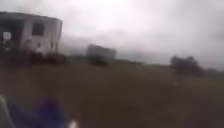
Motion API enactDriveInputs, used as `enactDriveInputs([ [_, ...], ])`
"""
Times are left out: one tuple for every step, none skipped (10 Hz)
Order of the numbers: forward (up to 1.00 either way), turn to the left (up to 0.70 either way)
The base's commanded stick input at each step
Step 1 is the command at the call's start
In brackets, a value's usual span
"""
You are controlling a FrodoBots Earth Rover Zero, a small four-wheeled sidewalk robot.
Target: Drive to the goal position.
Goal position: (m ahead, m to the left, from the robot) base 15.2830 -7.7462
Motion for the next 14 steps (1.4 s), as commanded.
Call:
enactDriveInputs([
  [0.7, 0.0],
  [0.7, 0.0],
  [0.7, 0.0],
  [0.7, 0.0],
  [0.7, 0.0],
  [0.7, 0.0],
  [0.7, 0.0],
  [0.7, 0.0],
  [0.7, 0.0],
  [0.7, 0.0],
  [0.7, 0.0],
  [0.7, 0.0],
  [0.7, 0.0],
  [0.7, 0.0],
])
